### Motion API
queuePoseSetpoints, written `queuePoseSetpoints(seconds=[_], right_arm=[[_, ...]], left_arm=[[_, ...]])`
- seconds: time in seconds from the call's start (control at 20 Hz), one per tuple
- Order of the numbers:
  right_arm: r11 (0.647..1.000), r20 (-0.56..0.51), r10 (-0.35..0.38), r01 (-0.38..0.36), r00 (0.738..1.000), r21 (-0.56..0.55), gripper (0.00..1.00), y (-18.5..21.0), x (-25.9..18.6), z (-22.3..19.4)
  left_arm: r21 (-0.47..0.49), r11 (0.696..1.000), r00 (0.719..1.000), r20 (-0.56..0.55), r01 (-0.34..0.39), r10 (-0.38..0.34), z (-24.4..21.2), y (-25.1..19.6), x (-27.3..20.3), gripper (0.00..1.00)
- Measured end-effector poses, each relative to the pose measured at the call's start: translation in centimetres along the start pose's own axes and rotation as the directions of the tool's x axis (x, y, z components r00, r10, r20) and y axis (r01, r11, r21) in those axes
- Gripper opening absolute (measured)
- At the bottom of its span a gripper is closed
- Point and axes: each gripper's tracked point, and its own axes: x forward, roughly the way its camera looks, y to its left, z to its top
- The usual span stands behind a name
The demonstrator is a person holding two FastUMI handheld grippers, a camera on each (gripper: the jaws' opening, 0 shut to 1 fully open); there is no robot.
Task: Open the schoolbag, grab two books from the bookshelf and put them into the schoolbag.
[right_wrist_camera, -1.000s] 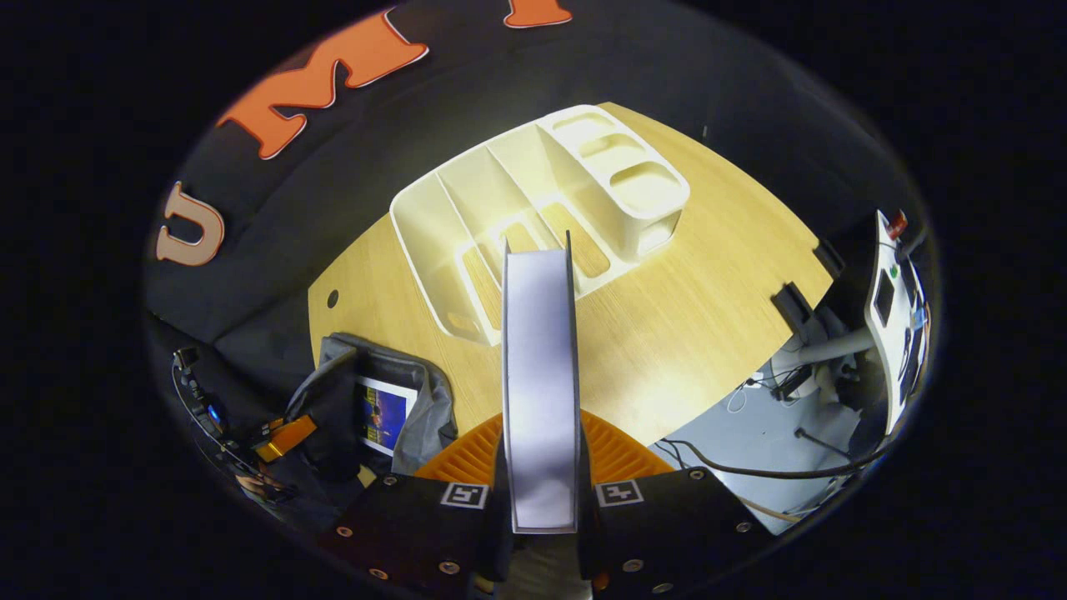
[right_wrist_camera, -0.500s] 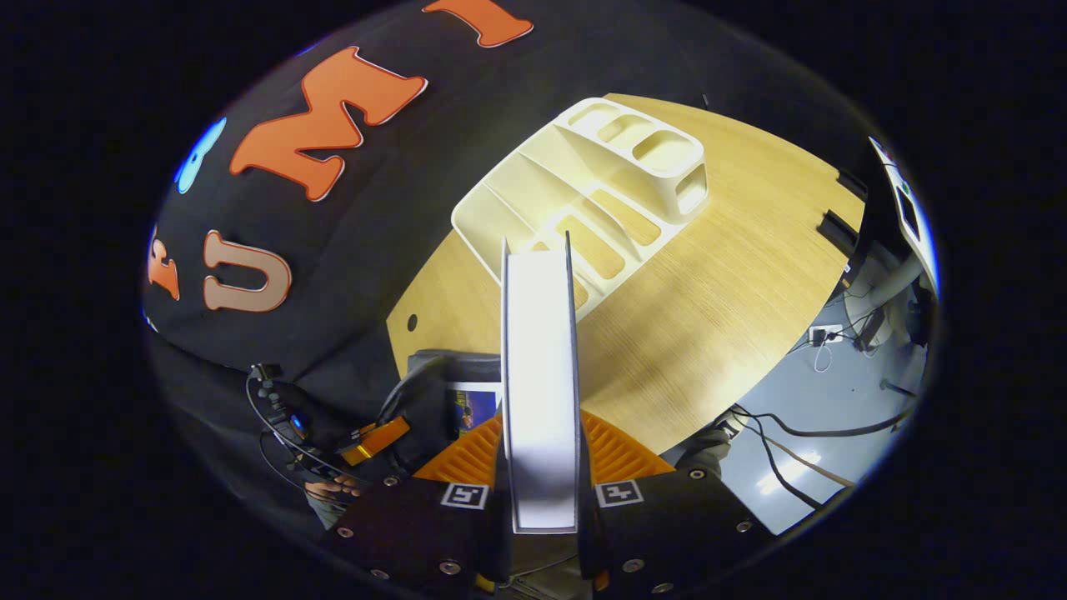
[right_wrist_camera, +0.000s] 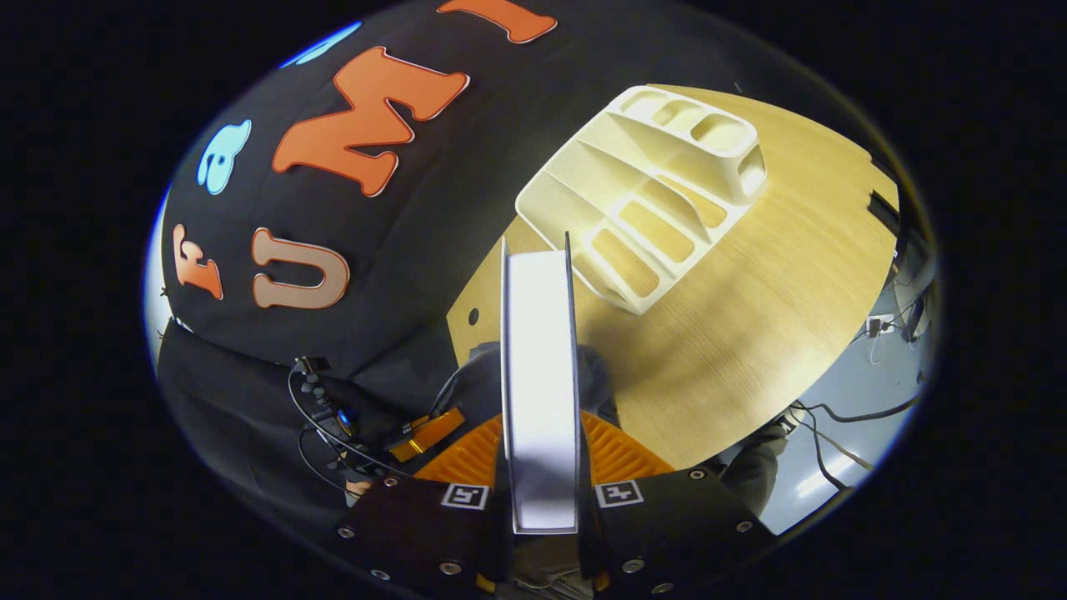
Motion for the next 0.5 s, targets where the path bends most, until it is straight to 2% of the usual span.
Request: queuePoseSetpoints(seconds=[0.35, 0.5], right_arm=[[0.997, -0.072, 0.073, -0.072, 0.995, 0.014, 0.32, 1.8, 6.4, -3.6], [0.991, -0.078, 0.13, -0.128, 0.988, 0.035, 0.32, 3.4, 8.8, -4.4]], left_arm=[[-0.036, 0.999, 0.999, 0.032, -0.006, 0.007, 0.7, 0.6, -0.8, 0.04], [-0.034, 0.999, 0.999, 0.049, 0.002, 0.0, 1.0, 0.6, -0.9, 0.04]])
